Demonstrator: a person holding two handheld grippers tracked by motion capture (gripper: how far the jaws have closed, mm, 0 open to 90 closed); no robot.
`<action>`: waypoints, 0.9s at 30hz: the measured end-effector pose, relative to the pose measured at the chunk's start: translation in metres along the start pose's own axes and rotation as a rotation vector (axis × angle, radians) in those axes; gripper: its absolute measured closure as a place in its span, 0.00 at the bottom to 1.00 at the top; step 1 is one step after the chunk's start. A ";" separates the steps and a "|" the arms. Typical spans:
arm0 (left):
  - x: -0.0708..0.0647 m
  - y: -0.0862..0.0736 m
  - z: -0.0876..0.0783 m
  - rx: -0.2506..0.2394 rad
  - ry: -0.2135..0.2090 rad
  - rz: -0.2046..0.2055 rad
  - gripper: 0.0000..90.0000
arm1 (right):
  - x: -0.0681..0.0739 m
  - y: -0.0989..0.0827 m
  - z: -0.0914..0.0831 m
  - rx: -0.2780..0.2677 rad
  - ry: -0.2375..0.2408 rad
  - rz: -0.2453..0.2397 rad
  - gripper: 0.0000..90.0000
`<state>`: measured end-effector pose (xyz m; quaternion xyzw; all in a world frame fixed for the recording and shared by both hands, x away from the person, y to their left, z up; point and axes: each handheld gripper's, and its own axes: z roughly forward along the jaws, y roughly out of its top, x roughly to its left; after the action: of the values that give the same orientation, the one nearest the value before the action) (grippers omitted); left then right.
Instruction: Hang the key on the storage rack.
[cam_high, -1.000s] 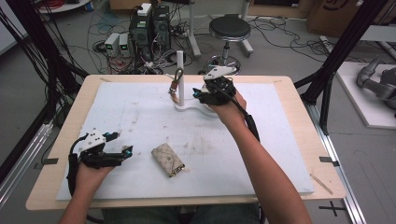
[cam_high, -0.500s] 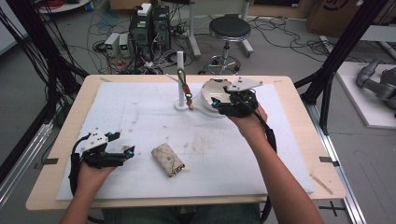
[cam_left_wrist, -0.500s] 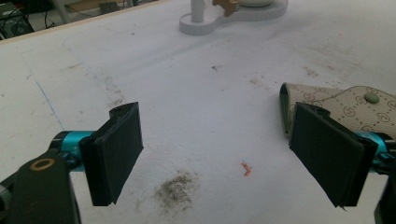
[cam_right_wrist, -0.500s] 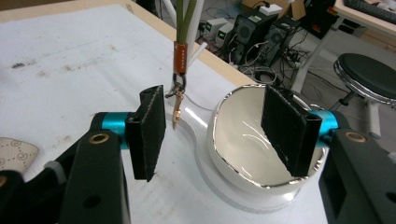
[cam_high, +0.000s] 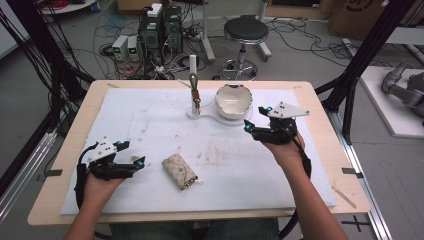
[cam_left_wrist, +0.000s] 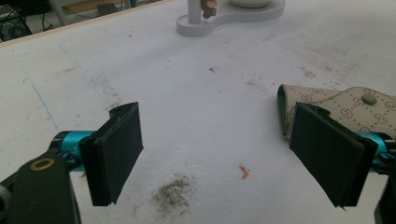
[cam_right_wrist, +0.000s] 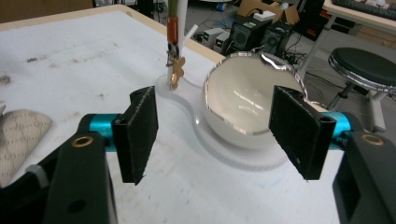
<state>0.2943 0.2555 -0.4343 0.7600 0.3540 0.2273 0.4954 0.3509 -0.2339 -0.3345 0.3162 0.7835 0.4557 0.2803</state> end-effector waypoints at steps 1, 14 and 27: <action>0.000 0.000 0.000 0.001 -0.001 0.001 0.19 | 0.000 -0.013 -0.004 -0.003 -0.002 0.012 0.35; 0.003 0.002 0.004 -0.006 -0.020 -0.001 0.19 | 0.000 -0.072 -0.011 0.007 -0.010 0.127 0.23; 0.008 0.001 0.009 -0.011 -0.051 -0.012 0.19 | 0.001 -0.091 -0.009 0.052 -0.024 0.126 0.22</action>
<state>0.3061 0.2556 -0.4375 0.7607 0.3447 0.2065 0.5098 0.3219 -0.2725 -0.4121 0.3774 0.7702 0.4480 0.2522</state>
